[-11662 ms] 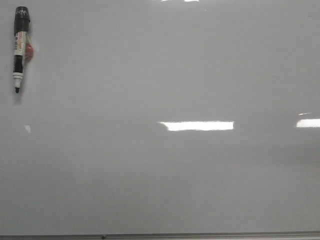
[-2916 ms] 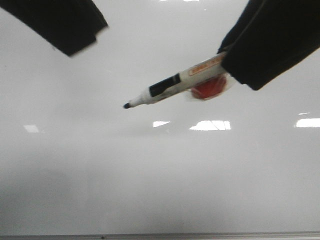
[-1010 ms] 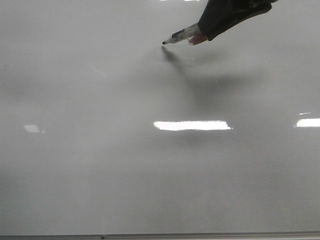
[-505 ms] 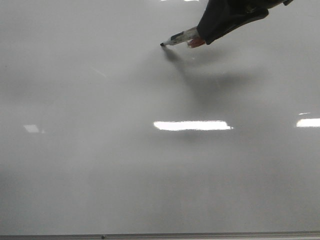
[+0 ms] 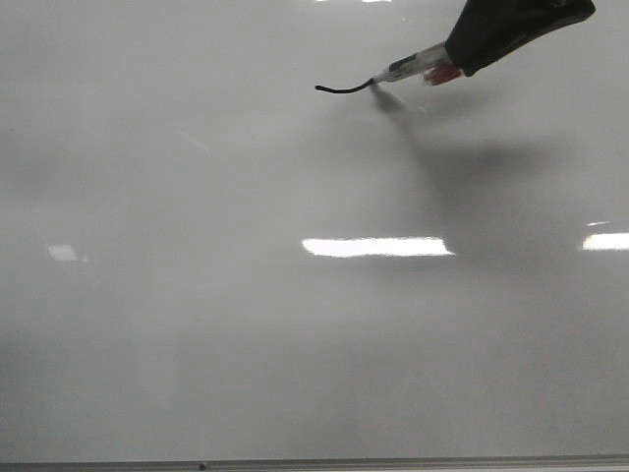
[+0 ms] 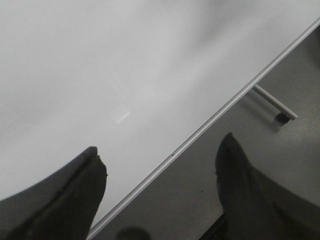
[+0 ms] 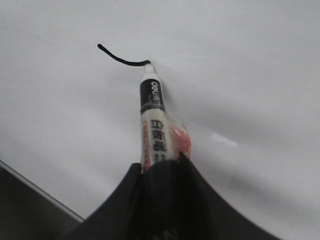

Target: Write number 7 on whiteboard

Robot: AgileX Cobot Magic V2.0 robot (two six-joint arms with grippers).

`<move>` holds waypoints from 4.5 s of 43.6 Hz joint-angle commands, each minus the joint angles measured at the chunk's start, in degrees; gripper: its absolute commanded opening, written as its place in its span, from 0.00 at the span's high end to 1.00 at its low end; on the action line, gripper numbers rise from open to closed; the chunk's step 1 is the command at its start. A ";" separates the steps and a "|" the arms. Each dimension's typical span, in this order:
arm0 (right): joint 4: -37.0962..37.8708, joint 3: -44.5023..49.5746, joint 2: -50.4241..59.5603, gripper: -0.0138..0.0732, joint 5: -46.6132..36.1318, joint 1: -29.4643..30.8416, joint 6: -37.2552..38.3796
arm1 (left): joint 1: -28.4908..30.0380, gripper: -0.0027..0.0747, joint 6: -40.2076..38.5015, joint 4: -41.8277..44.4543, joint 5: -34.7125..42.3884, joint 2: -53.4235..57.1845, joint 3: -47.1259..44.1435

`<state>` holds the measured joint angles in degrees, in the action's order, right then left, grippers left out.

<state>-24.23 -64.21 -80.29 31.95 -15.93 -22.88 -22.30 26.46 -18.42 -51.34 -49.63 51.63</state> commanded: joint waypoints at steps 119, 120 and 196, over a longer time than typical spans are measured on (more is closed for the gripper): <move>6.21 5.74 22.41 0.18 29.09 -10.83 -13.89 | -26.84 0.96 8.45 4.36 -3.01 -31.55 23.03; 6.84 5.54 22.78 0.18 29.03 -10.18 -12.83 | -26.52 0.96 5.82 6.88 -3.51 -31.24 23.43; 7.48 5.39 25.61 0.18 30.49 -4.85 -9.28 | 19.04 0.94 -32.67 21.76 58.75 -29.09 -10.51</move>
<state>-15.58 -56.90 -55.43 64.46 -21.22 -32.16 -3.49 -5.44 4.07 2.90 -79.07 39.51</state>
